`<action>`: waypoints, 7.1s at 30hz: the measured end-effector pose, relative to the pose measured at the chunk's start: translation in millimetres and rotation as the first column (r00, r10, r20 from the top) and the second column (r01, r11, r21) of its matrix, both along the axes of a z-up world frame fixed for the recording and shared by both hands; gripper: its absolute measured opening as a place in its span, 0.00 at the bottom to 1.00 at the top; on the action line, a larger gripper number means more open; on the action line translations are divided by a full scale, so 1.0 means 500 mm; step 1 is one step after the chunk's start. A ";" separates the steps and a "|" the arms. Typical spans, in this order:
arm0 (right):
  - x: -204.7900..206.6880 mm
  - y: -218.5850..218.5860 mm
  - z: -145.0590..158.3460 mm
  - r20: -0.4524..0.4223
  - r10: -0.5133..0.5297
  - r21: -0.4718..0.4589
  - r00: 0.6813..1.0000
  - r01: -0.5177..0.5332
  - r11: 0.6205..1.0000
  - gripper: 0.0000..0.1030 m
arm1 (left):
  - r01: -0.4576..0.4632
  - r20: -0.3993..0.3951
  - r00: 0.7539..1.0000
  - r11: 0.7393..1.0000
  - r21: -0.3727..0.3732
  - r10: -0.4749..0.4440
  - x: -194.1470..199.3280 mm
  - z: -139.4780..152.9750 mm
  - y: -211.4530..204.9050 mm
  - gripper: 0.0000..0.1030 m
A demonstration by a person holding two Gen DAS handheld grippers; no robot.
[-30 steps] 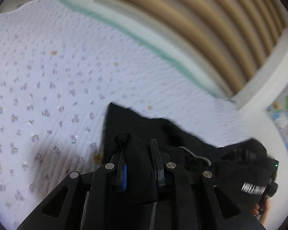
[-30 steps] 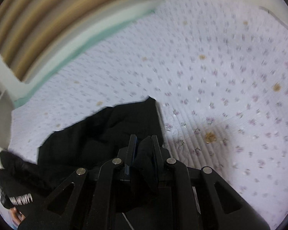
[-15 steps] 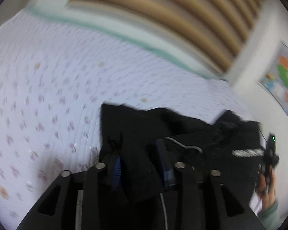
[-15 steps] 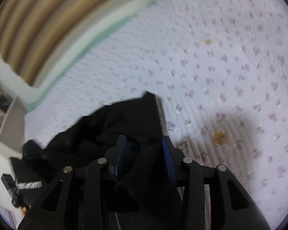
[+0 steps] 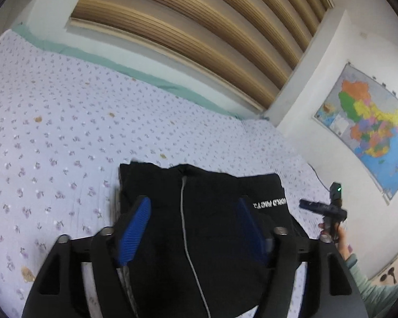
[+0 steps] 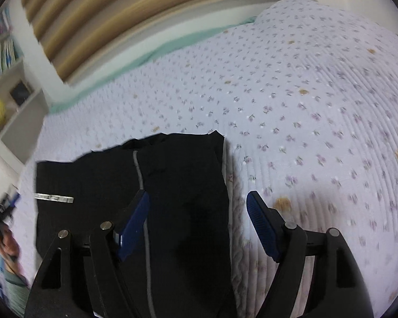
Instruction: Fold large clothes
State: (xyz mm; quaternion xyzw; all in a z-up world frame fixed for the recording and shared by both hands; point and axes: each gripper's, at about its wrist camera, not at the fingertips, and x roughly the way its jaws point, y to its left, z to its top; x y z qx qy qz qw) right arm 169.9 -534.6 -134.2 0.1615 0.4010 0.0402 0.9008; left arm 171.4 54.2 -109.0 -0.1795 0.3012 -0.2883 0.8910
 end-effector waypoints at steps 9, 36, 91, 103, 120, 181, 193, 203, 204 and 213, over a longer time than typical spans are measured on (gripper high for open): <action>0.114 0.016 -0.065 -0.045 0.111 -0.051 0.993 -0.114 0.992 0.76 | 0.023 -0.240 0.971 0.998 0.057 -0.009 0.163 -0.110 -0.031 0.78; 0.170 0.108 0.181 0.191 -0.089 -0.429 0.978 0.165 0.888 0.18 | -0.259 0.011 0.965 0.953 0.157 0.260 0.212 0.084 -0.066 0.08; 0.111 0.407 -0.117 -0.131 0.097 -0.183 0.987 -0.120 0.976 0.85 | -0.034 -0.174 0.978 0.917 0.398 0.112 0.142 -0.176 -0.461 0.47; -0.090 0.413 -0.085 -0.078 0.125 -0.188 0.989 -0.138 0.973 0.76 | -0.066 -0.165 0.977 0.928 0.366 0.135 -0.017 -0.144 -0.454 0.48; -0.074 0.405 -0.155 -0.016 0.085 -0.236 0.996 -0.086 0.968 0.76 | -0.133 -0.024 0.987 0.888 0.441 0.160 -0.038 -0.207 -0.461 0.50; -0.153 0.073 -0.043 0.024 -0.087 -0.049 0.996 0.088 0.995 0.92 | -0.201 -0.002 0.973 0.851 0.485 0.230 -0.060 -0.034 -0.096 0.77; 0.028 -0.001 -0.139 -0.097 0.066 0.164 0.993 -0.050 0.985 0.92 | 0.055 -0.406 0.913 0.998 0.019 -0.043 0.224 -0.196 -0.064 0.76; 0.112 0.010 -0.206 -0.114 0.185 0.306 0.976 -0.142 0.941 0.84 | 0.059 -0.487 0.869 0.995 -0.085 -0.093 0.265 -0.287 -0.059 0.77; 0.109 0.016 -0.202 -0.088 0.209 0.319 0.974 -0.171 0.932 0.68 | 0.081 -0.480 0.867 0.989 -0.126 -0.132 0.262 -0.286 -0.062 0.75; 0.110 0.041 -0.196 -0.072 0.270 0.316 0.960 -0.235 0.919 0.78 | 0.170 -0.492 0.836 0.967 -0.190 -0.244 0.251 -0.295 -0.110 0.73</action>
